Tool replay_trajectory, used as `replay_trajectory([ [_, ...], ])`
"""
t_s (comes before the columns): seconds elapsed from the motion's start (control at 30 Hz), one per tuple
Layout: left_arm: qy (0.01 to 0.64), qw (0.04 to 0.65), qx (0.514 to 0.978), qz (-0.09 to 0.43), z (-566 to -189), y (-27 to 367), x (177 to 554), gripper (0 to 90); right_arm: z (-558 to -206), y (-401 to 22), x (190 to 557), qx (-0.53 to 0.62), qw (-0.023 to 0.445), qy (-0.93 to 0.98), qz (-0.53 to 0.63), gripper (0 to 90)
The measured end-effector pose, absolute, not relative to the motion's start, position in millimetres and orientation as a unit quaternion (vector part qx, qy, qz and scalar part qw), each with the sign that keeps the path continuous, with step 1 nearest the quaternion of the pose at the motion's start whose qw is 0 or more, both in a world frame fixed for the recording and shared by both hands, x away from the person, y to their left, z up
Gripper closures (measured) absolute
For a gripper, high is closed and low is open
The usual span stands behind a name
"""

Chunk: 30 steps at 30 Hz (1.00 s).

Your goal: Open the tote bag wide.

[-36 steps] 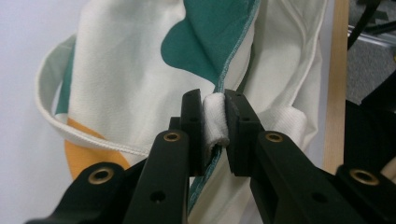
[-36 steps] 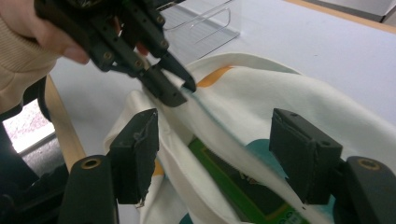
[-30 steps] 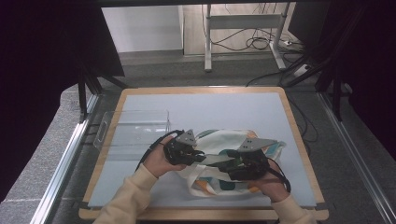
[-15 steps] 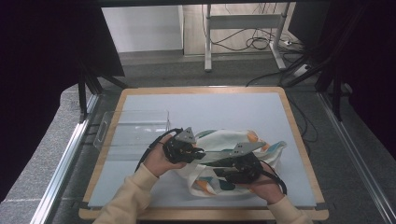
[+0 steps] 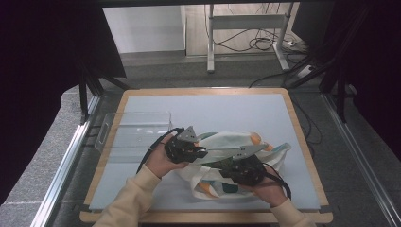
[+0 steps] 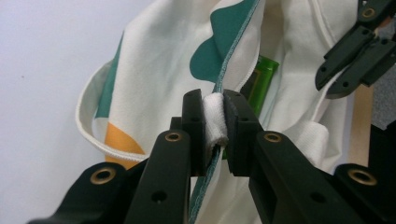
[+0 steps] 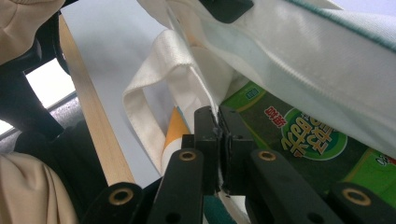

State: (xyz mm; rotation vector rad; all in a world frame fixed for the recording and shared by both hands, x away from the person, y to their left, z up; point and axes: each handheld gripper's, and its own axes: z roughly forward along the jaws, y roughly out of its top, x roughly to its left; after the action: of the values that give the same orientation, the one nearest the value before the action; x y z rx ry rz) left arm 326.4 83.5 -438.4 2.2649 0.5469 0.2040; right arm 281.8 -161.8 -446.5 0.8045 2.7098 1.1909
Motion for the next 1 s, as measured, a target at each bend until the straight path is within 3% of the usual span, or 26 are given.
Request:
replay_trajectory([
  [1.0,0.28,0.39,0.869,0.118,-432,87,359,81.0,-450,-167,270,0.255,0.023,0.882,0.397,86.9],
])
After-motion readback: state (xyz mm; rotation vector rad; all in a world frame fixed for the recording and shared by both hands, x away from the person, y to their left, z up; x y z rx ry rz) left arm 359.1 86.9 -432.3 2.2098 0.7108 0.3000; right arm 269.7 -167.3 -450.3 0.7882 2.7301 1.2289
